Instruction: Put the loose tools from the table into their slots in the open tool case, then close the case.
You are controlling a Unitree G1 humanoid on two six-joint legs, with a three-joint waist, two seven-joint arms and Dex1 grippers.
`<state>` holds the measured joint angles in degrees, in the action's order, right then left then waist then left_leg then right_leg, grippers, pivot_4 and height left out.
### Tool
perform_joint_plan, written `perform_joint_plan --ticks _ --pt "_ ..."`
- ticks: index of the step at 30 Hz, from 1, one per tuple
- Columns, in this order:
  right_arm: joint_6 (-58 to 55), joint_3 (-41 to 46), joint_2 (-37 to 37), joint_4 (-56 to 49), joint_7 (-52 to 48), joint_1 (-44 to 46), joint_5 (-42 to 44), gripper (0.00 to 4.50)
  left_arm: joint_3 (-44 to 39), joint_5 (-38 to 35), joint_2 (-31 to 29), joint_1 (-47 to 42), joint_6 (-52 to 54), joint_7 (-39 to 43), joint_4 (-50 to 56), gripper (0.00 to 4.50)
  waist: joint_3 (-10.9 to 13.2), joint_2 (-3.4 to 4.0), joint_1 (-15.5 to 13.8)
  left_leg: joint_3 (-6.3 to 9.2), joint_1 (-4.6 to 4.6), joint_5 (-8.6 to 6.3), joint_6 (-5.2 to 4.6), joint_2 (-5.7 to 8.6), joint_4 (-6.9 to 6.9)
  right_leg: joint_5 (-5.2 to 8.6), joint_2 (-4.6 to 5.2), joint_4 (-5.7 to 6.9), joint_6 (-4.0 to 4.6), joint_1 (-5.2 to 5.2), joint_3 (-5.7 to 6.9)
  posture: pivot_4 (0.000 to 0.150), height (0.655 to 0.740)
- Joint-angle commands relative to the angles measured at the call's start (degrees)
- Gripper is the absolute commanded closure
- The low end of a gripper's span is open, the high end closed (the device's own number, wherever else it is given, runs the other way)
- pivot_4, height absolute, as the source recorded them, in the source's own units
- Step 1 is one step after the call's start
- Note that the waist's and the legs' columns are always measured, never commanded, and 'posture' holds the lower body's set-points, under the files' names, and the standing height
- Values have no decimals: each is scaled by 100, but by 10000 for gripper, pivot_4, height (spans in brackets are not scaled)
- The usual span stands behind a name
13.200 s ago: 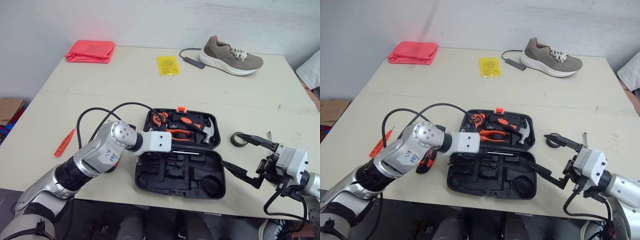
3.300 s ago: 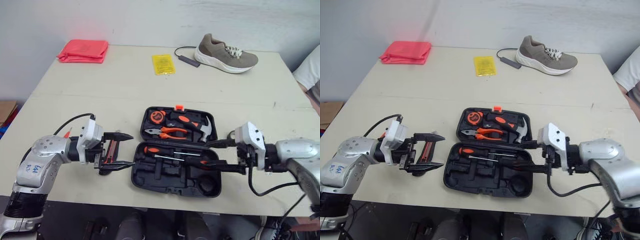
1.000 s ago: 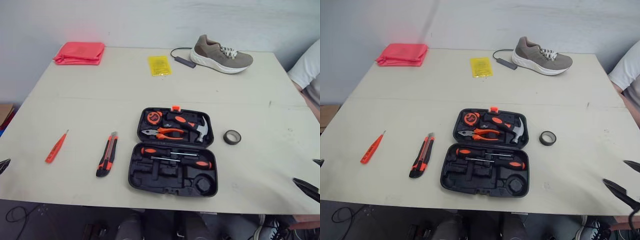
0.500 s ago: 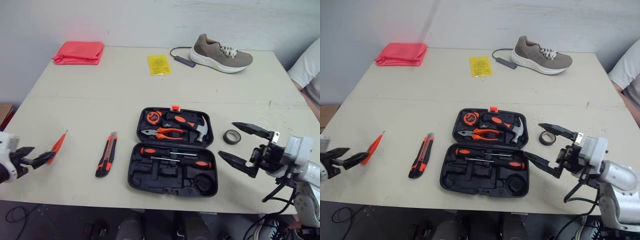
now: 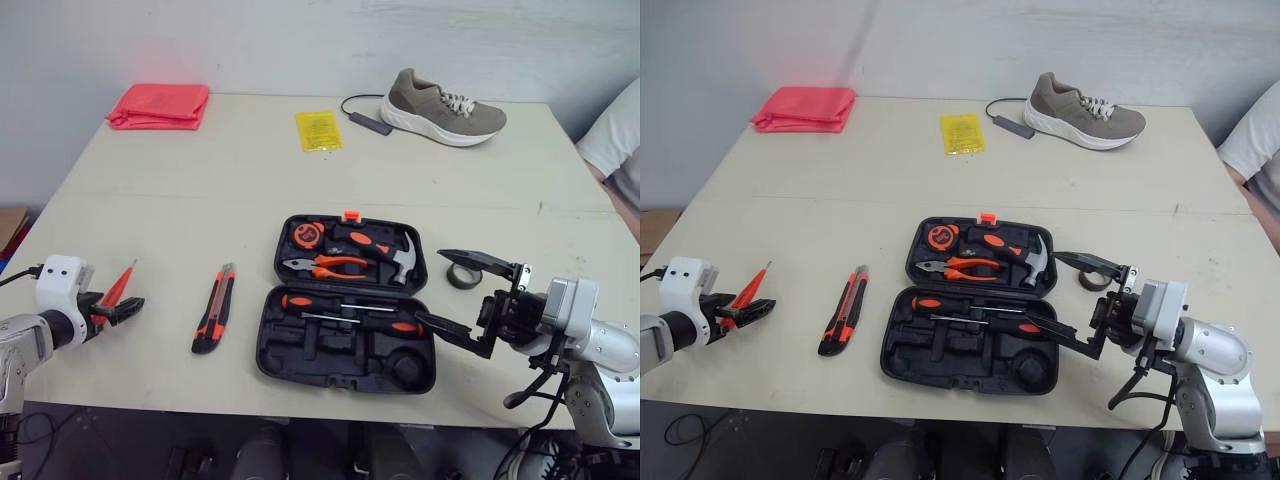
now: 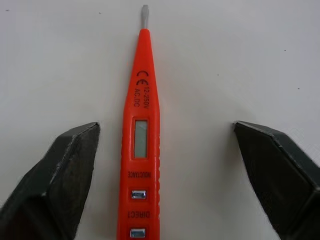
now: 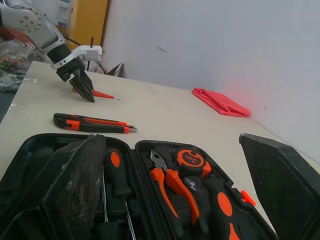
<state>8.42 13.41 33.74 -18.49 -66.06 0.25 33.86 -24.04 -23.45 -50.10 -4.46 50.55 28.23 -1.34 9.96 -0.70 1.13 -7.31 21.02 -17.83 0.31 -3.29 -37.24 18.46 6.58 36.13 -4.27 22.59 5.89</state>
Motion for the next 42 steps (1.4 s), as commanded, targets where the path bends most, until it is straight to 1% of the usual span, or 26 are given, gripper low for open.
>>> perform_joint_plan --ticks 1,5,6,8,11,13,15,18,20,22,27,30,32,34,36,38,42 --pt "133 123 59 -167 49 -97 5 0 165 115 50 171 366 -28 -147 21444 -6 10 3 0 -3 0 0 0 1 0 0 0 0 -1 -1 1500 7400" --pt "195 153 80 -173 89 -185 -49 0 155 164 46 285 427 -25 -236 40384 -22 38 26 -5 -8 0 0 0 4 0 0 1 0 -2 -5 1500 7400" --pt "203 158 79 -169 102 -195 -62 0 148 185 54 291 359 -22 -255 42212 -22 40 32 -6 -11 0 0 0 6 0 0 3 0 -2 -6 1500 7400" --pt "229 167 79 -132 108 -200 -91 0 67 153 110 224 105 53 -245 42193 -22 42 37 -14 -22 0 0 0 9 1 -1 9 2 -3 -9 1500 7400" --pt "271 187 102 -74 91 -232 -118 0 -97 7 247 63 -727 392 -6 42193 -20 43 29 -24 -37 0 0 0 13 3 -1 15 4 -8 -10 1500 7400" --pt "314 219 142 -19 55 -262 -129 0 -87 -35 231 -2 -1290 743 265 42193 -14 31 -17 -22 -35 0 0 0 9 3 0 16 4 -9 -12 1500 7400" --pt "385 271 193 69 17 -275 -157 0 22 -97 154 -95 -1657 1133 644 42193 -6 -2 -78 -14 -23 0 0 -1 0 3 1 15 4 -6 -13 1500 7400" --pt "499 371 308 206 -61 -330 -165 0 288 -307 84 -332 -2222 1906 1166 42193 -8 -11 -124 0 7 0 1 -1 -10 2 2 3 4 3 -2 1500 7400" --pt "555 414 365 282 -106 -396 -163 0 598 -545 42 -584 -2268 2401 1489 42193 -9 -11 -121 0 10 -1 0 2 -11 0 4 -4 1 -1 -1 1500 7400" --pt "571 433 358 351 -65 -437 -182 0 1208 -663 18 -1006 -2195 2879 1785 42193 -8 -9 -128 -1 9 0 -2 4 -11 0 2 -4 0 -3 -1 1500 7400" --pt "625 414 343 363 -16 -546 -214 0 2847 -287 -70 -1981 -2182 3913 2162 42193 -3 0 -92 -18 1 6 0 6 -15 -1 -32 6 -1 1 -1 1500 7400" --pt "574 548 463 240 -88 -753 -104 0 3498 14 -85 -2415 -1996 4079 2240 42193 0 0 -101 -22 3 8 1 11 -22 -1 -67 6 -2 3 -2 1500 7400" --pt "508 697 566 157 -112 -898 -11 0 3889 268 -64 -2636 -1910 4111 2295 42193 1 3 -105 -23 3 8 1 6 -26 0 -71 6 -2 3 -7 1500 7400" --pt "495 834 677 98 -167 -1091 17 0 4310 539 39 -2845 -1713 4052 2348 42193 3 4 -122 -21 6 7 0 4 -33 -1 -75 6 -3 3 -9 1500 7400" --pt "400 865 744 -43 -118 -1232 33 0 4769 995 239 -3077 -1525 3800 2316 42193 4 2 -128 -18 7 5 -3 1 -40 -1 -79 6 -5 0 -10 1500 7400" --pt "288 879 763 -212 -11 -1329 44 0 5042 1295 356 -3223 -1346 3662 2289 42193 5 0 -134 -14 11 4 -6 2 -51 -2 -84 5 -7 -3 -12 1500 7400" --pt "153 943 729 -440 185 -1466 16 0 5266 1464 551 -3483 -1110 3679 2262 42193 6 -2 -136 -8 18 3 -6 -17 -58 -2 -90 6 -7 -2 -35 1500 7400"
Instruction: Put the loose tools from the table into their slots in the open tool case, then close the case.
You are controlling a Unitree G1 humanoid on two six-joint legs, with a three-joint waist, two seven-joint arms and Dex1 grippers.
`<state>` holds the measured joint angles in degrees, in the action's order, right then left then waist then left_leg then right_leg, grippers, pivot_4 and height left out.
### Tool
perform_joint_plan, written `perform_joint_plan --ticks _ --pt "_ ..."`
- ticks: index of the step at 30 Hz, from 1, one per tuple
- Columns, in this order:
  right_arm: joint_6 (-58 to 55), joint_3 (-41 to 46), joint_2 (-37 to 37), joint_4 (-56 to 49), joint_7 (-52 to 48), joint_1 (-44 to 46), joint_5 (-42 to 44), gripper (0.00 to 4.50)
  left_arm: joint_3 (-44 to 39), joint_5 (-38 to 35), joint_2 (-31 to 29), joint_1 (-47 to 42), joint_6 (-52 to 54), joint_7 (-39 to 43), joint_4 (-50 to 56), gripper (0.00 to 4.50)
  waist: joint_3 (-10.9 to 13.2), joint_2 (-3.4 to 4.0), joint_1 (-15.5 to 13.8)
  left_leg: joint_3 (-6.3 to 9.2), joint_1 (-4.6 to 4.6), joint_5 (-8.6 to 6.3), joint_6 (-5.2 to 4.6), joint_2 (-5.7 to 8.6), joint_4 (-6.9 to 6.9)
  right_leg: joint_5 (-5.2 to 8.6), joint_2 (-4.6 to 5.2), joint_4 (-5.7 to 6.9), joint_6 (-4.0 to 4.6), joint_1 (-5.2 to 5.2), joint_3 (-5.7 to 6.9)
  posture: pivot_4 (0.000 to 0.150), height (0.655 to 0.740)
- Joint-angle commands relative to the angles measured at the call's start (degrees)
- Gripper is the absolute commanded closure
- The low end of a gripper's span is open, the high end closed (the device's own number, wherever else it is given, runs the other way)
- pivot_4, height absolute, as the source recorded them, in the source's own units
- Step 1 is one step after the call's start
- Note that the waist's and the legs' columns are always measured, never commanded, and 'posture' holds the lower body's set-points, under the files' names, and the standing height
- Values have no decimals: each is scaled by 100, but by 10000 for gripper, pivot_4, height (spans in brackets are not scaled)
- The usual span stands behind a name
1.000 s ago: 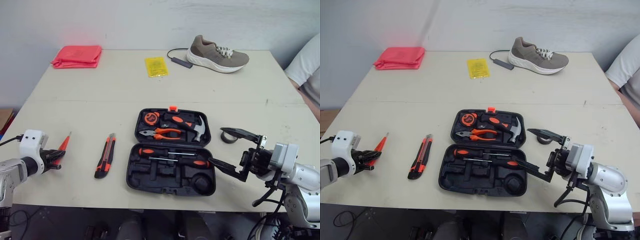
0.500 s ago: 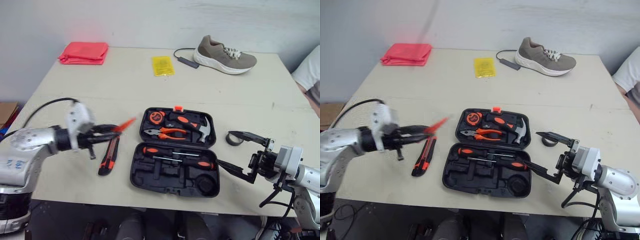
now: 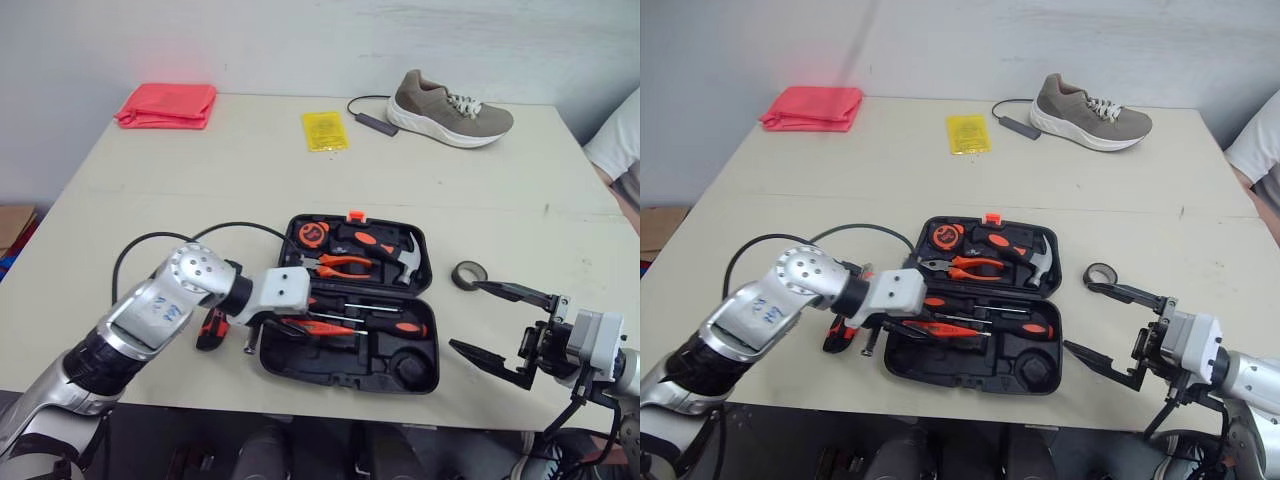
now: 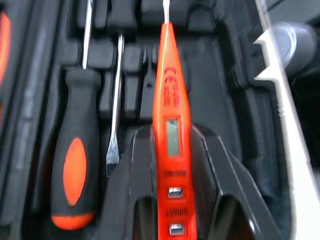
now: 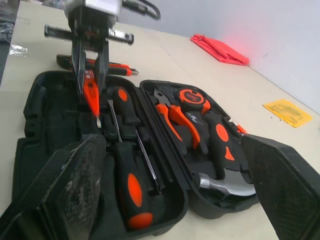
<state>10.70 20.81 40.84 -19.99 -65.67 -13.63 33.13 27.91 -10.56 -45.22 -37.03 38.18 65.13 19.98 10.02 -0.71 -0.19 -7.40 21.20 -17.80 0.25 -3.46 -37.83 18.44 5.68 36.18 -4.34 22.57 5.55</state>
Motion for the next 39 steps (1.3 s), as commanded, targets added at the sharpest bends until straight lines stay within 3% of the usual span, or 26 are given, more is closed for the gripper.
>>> perform_joint_plan --ticks 1,30,39 --pt "-95 214 14 -331 187 -110 80 0 168 290 48 -284 97 19 135 42192 1 -1 -5 0 1 0 0 -3 -3 0 -4 0 0 0 -2 1500 7400" --pt "258 234 -114 -209 120 -524 52 0 1169 1693 -179 -841 330 567 -229 42193 1 -2 -58 -11 -9 -1 0 -8 -17 2 -20 15 3 0 -20 1500 7400" --pt "354 181 -173 -201 116 -559 26 0 1255 1678 297 -972 489 704 -309 42193 -3 2 -128 -14 -14 -2 -2 -7 -31 4 -16 30 5 -1 -27 1500 7400"
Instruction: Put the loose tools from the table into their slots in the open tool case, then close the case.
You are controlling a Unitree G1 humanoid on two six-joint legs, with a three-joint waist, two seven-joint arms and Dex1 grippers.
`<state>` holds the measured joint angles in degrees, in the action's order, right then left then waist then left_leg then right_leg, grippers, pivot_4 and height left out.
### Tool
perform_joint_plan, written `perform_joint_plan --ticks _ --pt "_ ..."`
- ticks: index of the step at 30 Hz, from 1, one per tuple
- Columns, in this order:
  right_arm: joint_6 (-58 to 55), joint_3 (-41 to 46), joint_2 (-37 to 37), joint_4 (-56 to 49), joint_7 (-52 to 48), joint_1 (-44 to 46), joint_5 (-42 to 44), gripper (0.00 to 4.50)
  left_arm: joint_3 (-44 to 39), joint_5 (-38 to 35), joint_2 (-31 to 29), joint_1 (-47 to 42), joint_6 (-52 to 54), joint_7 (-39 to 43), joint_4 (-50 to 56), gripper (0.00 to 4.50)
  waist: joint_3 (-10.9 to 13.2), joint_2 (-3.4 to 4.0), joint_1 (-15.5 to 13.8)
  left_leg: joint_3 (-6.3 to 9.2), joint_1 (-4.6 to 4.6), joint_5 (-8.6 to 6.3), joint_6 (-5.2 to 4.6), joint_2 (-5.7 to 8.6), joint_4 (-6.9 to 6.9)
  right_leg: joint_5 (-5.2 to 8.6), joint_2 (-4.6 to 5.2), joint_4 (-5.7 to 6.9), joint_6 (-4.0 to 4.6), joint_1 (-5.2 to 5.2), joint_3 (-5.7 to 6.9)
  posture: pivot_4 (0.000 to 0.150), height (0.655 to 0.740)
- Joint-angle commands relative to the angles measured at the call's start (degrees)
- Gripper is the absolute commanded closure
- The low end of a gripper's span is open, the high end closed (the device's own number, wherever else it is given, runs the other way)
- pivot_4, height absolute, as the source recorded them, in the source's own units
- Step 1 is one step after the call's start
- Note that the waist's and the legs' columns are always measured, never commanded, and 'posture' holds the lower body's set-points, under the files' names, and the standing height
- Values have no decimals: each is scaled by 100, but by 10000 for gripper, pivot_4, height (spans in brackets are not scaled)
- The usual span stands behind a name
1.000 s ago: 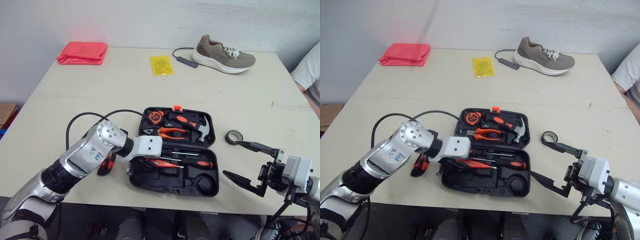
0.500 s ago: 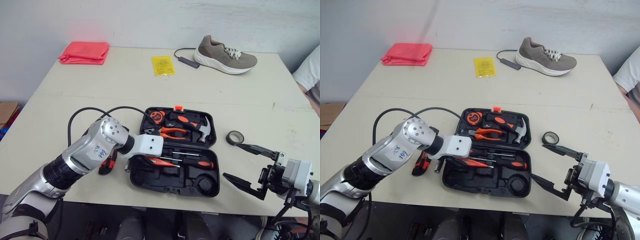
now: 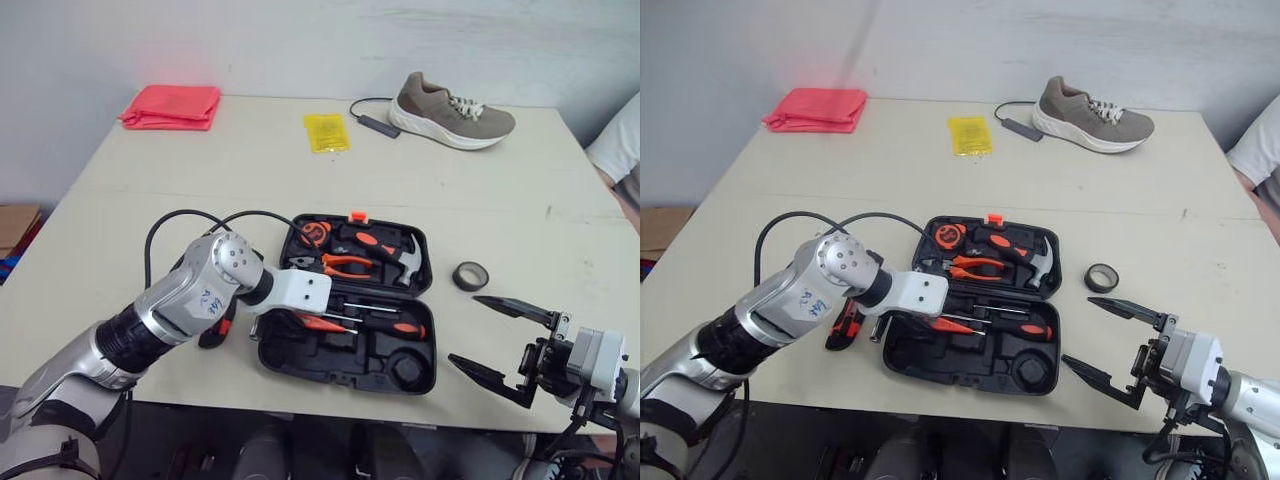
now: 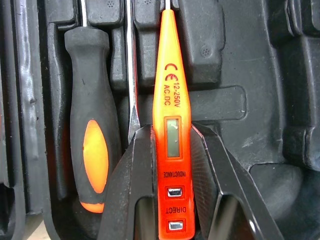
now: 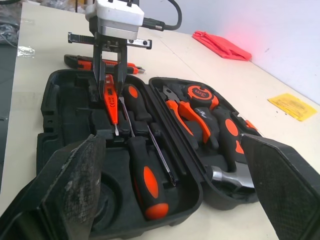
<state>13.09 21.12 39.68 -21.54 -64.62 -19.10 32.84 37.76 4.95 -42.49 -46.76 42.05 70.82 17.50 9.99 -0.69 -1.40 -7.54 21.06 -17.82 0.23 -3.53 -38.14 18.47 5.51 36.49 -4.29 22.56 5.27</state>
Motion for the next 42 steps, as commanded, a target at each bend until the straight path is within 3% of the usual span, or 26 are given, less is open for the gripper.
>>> perform_joint_plan --ticks 1,16,29,42 --pt "126 142 -61 -45 13 -13 48 0 297 156 20 -17 65 178 -50 42193 0 0 -7 0 0 -1 -2 1 0 0 1 0 -1 0 0 1500 7400" --pt "545 25 -248 413 -198 -18 -77 0 76 225 78 70 -127 259 -58 42193 -1 0 3 1 0 -2 -3 0 -2 1 2 2 -1 -1 -1 1500 7400" --pt "-20 -42 -85 -178 243 149 -86 0 -390 -23 246 194 -475 330 -72 42193 0 -1 -17 5 6 -2 -3 0 -7 1 5 2 -2 0 3 1500 7400" --pt "-123 54 -100 -180 200 155 -68 0 -122 310 222 274 -572 318 -223 42193 -1 0 -7 3 3 -3 -5 2 -6 1 4 4 -2 -1 2 1500 7400"
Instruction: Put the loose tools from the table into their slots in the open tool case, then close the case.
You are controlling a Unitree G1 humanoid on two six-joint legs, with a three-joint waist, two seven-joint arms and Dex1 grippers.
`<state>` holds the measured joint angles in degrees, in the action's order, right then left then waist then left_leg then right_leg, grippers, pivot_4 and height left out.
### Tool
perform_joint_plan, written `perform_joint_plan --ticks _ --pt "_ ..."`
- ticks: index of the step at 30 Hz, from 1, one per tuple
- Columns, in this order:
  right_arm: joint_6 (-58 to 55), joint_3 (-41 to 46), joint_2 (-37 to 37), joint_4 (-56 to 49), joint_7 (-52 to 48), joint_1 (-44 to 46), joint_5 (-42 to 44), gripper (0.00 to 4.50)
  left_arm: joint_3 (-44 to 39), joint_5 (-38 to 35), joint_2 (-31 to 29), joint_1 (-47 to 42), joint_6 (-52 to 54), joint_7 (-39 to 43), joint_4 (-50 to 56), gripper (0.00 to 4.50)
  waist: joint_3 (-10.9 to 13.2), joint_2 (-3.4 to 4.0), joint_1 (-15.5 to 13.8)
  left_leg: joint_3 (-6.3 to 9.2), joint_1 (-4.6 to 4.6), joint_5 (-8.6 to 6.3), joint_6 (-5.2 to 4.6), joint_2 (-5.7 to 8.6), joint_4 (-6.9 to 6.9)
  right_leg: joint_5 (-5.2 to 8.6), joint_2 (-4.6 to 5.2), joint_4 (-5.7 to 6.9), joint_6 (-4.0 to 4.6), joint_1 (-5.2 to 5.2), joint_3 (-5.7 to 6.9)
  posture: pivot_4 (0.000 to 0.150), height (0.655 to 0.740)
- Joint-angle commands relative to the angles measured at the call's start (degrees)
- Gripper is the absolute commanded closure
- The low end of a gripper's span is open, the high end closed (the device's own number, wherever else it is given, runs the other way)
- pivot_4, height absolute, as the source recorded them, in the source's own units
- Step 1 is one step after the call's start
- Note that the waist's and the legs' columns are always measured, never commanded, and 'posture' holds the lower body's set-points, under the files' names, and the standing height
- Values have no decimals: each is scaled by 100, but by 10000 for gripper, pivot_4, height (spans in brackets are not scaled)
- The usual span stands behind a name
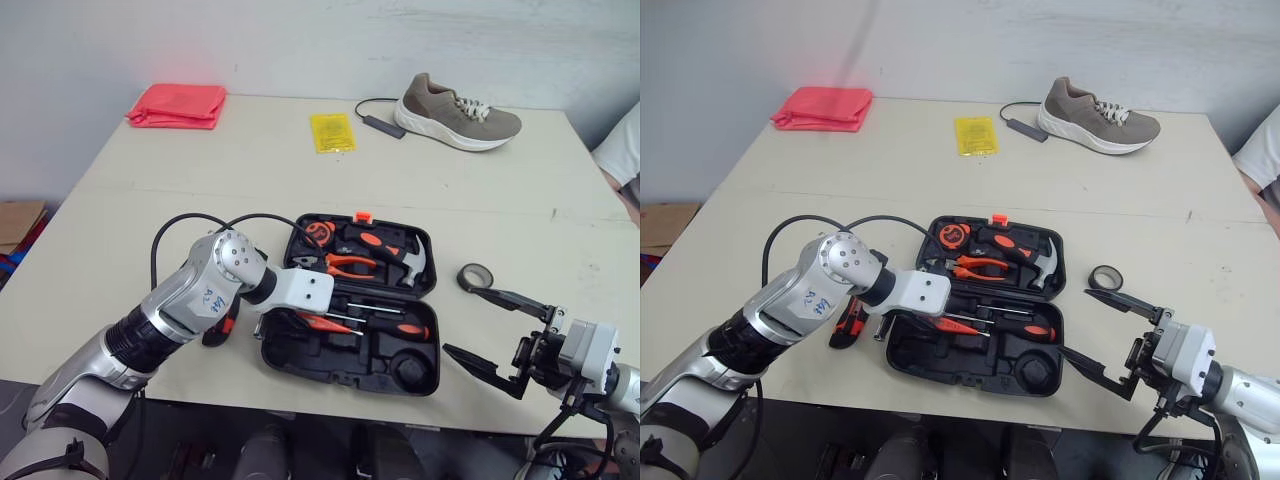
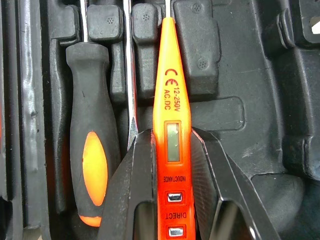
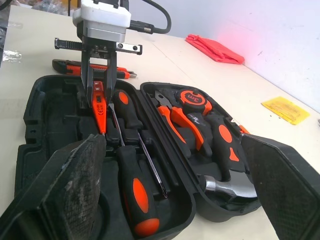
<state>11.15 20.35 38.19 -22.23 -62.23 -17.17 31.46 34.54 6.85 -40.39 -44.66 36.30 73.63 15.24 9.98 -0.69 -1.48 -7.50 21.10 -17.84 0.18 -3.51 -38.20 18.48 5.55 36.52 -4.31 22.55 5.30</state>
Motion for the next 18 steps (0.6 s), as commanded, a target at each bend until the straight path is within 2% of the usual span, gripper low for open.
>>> perform_joint_plan --ticks 1,12,14,15,17,18 --pt "106 139 39 -71 -70 -52 70 0 198 158 14 53 -22 13 -16 42193 0 0 0 0 -1 0 0 0 0 0 0 0 0 0 0 1500 7400" --pt "-32 72 40 -220 39 20 47 0 108 3 -5 61 -58 163 119 42193 0 0 3 0 -1 0 0 1 -1 0 1 1 0 -2 0 1500 7400" --pt "-166 46 77 -358 150 74 53 0 86 55 49 96 -105 37 70 31960 0 0 6 0 -2 0 0 -1 0 0 0 1 0 -2 0 1500 7400" --pt "-233 40 94 -422 200 97 59 0 87 75 59 99 -141 12 58 28740 0 0 9 0 -1 0 0 -1 0 0 0 1 0 -1 0 1500 7400" --pt "-366 42 124 -535 281 136 79 0 71 72 64 109 -148 11 72 19468 0 0 10 0 0 0 0 -1 0 0 0 1 0 0 -1 1500 7400" --pt "-445 46 143 -588 320 151 102 0 60 64 62 115 -150 23 82 19468 1 -1 10 -1 0 0 0 -1 0 0 -1 1 0 1 -1 1500 7400"
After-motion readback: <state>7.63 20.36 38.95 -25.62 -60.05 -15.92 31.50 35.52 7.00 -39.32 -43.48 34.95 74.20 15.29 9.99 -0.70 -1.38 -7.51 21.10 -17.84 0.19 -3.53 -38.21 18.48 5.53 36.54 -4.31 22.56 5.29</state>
